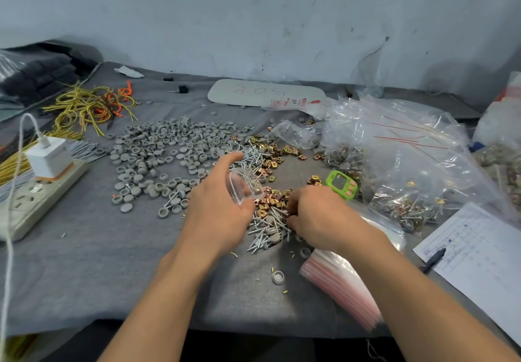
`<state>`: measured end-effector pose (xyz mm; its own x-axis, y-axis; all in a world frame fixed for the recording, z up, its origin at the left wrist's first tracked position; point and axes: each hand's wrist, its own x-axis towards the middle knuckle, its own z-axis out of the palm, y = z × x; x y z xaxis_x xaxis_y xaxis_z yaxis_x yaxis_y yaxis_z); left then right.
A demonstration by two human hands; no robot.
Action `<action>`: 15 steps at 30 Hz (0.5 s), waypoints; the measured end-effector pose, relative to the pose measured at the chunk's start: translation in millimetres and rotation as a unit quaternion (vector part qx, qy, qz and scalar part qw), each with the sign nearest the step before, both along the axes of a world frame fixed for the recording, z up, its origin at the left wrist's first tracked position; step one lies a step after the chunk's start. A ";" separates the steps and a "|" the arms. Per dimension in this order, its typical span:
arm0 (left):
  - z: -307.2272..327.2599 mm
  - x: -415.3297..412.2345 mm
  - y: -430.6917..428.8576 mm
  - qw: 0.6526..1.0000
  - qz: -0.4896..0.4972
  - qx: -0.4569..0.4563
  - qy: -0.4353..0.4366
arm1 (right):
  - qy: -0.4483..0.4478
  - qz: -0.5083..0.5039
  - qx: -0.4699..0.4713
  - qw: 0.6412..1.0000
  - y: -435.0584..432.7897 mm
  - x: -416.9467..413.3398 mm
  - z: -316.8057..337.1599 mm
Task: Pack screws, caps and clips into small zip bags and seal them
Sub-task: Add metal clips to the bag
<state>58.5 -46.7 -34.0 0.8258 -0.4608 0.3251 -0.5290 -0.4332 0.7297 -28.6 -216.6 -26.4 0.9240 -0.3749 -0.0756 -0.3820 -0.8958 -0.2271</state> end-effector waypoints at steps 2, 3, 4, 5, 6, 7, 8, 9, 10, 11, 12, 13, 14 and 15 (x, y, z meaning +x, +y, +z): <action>0.1 -0.8 -0.5 1.000 -0.003 0.013 0.002 | 0.014 0.008 -0.007 1.000 1.1 -1.1 2.6; 0.0 -1.3 -0.6 1.000 -0.002 0.019 0.003 | 0.021 0.013 -0.012 1.000 1.2 -2.0 4.1; -0.2 -1.5 -0.4 1.000 -0.002 0.022 0.004 | 0.025 0.015 -0.015 0.999 1.0 -2.8 5.8; -0.4 -1.4 -0.2 1.000 -0.003 0.023 0.005 | 0.026 0.012 -0.011 1.000 0.8 -3.4 7.1; -0.6 -1.1 -0.1 1.000 -0.003 0.023 0.006 | 0.024 0.005 -0.002 1.000 0.5 -3.7 8.5; -0.7 -0.8 0.3 1.000 -0.004 0.022 0.006 | 0.019 -0.004 0.008 1.000 -0.1 -3.8 9.6; -0.7 -0.3 0.5 1.000 -0.005 0.019 0.005 | 0.011 -0.014 0.018 1.000 -1.1 -4.0 10.7; -0.7 -0.1 0.7 1.000 -0.006 0.016 0.004 | -0.002 -0.024 0.028 0.999 -2.8 -4.2 11.5; -0.7 0.1 1.0 1.000 -0.007 0.015 0.004 | -0.016 -0.036 0.039 0.998 -4.9 -4.5 12.0; -0.5 0.1 1.1 1.000 -0.006 0.015 0.005 | -0.030 -0.051 0.051 0.997 -7.6 -4.8 12.4; -0.3 0.1 1.3 1.000 -0.005 0.017 0.005 | -0.045 -0.070 0.060 0.995 -10.3 -5.1 12.3; -0.1 -0.1 1.3 1.000 -0.003 0.018 0.006 | -0.063 -0.091 0.063 0.992 -12.9 -5.4 12.2; 0.1 0.0 1.4 1.000 -0.002 0.019 0.005 | -0.084 -0.113 0.063 0.988 -14.8 -5.3 11.9; 0.3 -0.2 1.3 1.000 -0.002 0.020 0.005 | -0.107 -0.133 0.064 0.983 -15.8 -5.5 11.4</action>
